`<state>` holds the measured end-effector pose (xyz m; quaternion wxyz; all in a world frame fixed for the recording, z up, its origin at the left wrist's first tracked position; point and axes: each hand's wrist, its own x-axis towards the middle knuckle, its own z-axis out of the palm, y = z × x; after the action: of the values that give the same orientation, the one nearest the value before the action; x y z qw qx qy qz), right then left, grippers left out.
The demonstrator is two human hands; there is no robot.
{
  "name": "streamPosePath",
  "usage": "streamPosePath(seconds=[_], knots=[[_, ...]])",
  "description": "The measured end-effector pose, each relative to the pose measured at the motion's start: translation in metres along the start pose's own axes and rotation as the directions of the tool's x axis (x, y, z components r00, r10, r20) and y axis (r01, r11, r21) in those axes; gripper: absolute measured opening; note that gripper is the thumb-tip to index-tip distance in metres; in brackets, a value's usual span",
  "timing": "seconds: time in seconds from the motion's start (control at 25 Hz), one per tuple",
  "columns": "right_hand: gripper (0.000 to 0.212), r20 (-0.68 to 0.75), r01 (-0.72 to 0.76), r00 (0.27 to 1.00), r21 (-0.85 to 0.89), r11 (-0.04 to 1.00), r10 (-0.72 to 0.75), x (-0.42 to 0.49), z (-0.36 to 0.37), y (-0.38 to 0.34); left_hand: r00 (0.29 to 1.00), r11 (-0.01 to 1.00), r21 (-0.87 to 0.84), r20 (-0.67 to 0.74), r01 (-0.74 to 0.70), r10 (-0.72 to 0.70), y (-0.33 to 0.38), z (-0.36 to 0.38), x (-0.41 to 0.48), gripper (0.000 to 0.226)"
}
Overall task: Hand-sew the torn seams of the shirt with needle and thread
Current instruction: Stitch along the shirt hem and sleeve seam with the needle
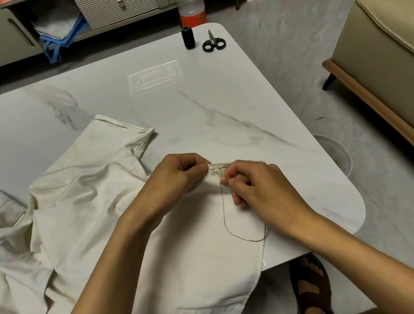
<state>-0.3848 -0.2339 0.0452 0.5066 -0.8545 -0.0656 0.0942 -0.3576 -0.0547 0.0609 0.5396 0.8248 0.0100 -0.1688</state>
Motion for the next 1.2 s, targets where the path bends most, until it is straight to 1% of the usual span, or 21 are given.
streamPosePath(seconds=[0.36, 0.52, 0.64, 0.76, 0.84, 0.92, 1.0, 1.12, 1.2], knots=[[0.021, -0.007, 0.022, 1.000, -0.045, 0.999, -0.022, 0.000, 0.000, 0.001, 1.000, 1.000, 0.003, -0.019, 0.003, -0.003, 0.000, 0.002, 0.000, 0.020], [0.022, -0.019, 0.004, 1.000, -0.056, 0.998, -0.005, 0.001, 0.001, 0.000, 0.999, 0.999, 0.037, -0.046, -0.006, 0.008, -0.001, 0.003, 0.001, 0.019], [0.022, -0.028, -0.018, 0.999, -0.075, 0.997, 0.016, 0.001, 0.002, 0.000, 0.991, 0.989, 0.136, -0.109, -0.060, 0.075, -0.001, 0.005, -0.001, 0.019], [0.020, -0.045, -0.035, 0.998, -0.089, 0.995, 0.031, 0.002, 0.003, 0.001, 0.966, 0.960, 0.249, -0.186, -0.129, 0.178, 0.000, 0.011, -0.004, 0.014], [0.018, -0.056, -0.050, 0.997, -0.101, 0.994, 0.044, 0.003, 0.005, 0.002, 0.940, 0.913, 0.364, -0.206, -0.183, 0.271, -0.001, 0.016, -0.006, 0.010], [0.019, -0.068, -0.064, 0.996, -0.104, 0.992, 0.057, 0.004, 0.006, 0.002, 0.897, 0.825, 0.511, -0.209, -0.241, 0.391, -0.005, 0.020, -0.004, 0.007], [0.021, -0.077, -0.076, 0.995, -0.099, 0.992, 0.069, 0.005, 0.006, 0.000, 0.835, 0.728, 0.620, -0.205, -0.293, 0.511, -0.009, 0.022, -0.003, 0.007], [0.022, -0.098, -0.081, 0.992, -0.068, 0.994, 0.074, 0.004, 0.006, -0.006, 0.731, 0.594, 0.720, -0.179, -0.359, 0.658, -0.012, 0.025, -0.005, 0.005], [0.023, -0.105, -0.084, 0.991, -0.036, 0.996, 0.080, 0.004, 0.006, -0.010, 0.675, 0.524, 0.761, -0.157, -0.382, 0.721, -0.013, 0.025, -0.006, 0.007]])
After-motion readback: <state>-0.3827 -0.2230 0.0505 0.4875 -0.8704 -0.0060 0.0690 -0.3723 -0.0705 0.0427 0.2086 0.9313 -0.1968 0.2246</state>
